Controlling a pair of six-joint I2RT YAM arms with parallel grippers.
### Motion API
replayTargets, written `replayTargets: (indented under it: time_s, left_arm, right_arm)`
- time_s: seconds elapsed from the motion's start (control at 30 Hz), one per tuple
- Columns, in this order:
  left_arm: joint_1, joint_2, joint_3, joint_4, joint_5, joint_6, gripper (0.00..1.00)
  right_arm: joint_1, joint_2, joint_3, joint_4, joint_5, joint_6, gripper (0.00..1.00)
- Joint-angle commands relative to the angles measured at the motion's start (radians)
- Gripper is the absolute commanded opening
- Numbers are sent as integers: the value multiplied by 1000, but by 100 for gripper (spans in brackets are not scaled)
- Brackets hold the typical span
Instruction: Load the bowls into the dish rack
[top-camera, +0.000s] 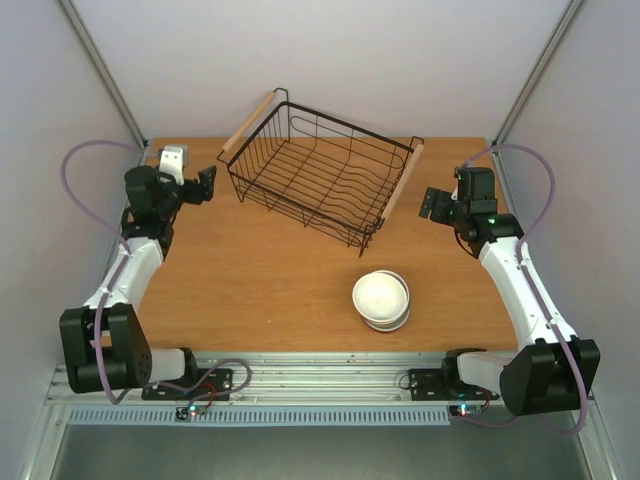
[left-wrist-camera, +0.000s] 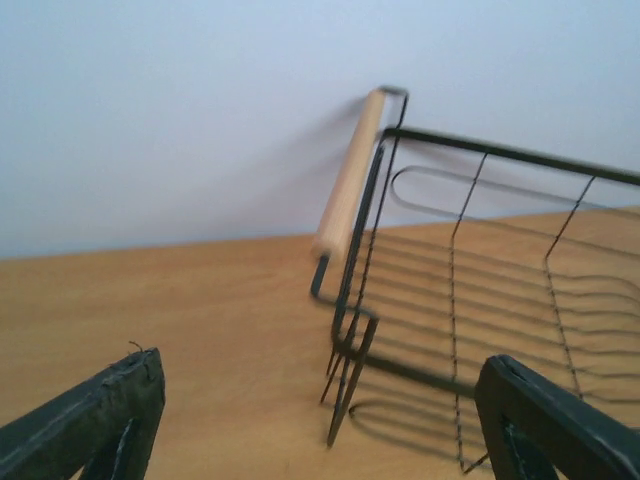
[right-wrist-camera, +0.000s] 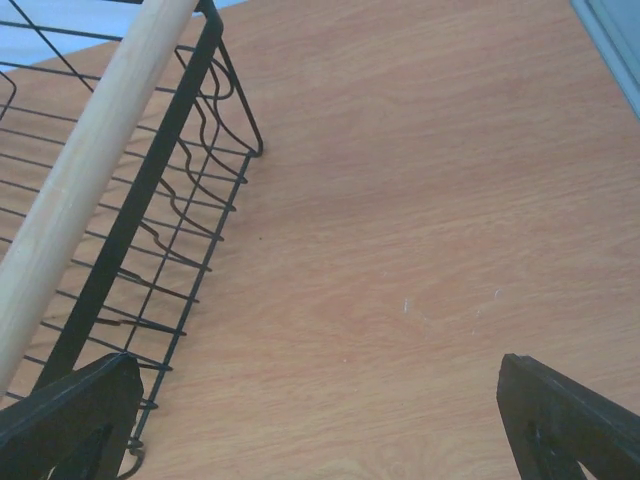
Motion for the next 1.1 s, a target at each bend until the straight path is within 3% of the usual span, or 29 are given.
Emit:
replayTargets:
  time_s: [0.0, 0.07, 0.17, 0.23, 0.4, 0.63, 0.83, 1.07]
  left_arm:
    - [3, 49, 159, -107, 159, -1, 81]
    - [-2, 65, 194, -131, 187, -31, 79]
    - [-17, 84, 228, -136, 196, -46, 84]
    - [-45, 109, 268, -177, 191, -35, 99]
    - [-168, 186, 389, -308, 66, 42, 99]
    - [-339, 421, 648, -462, -148, 198, 99]
    - [-388, 696, 940, -592, -291, 268, 98]
    - [-396, 882, 1128, -724, -513, 395, 98]
  right_arm:
    - [-1, -8, 51, -22, -17, 30, 98]
    - [7, -5, 101, -47, -12, 19, 98]
    - [45, -1, 167, -73, 44, -4, 98]
    - [67, 18, 220, -94, 60, -13, 98]
    - [146, 93, 352, -165, 45, -22, 98]
    - [356, 204, 483, -269, 197, -31, 98]
    - [450, 189, 418, -250, 181, 21, 98]
    - [502, 118, 310, -206, 162, 66, 98]
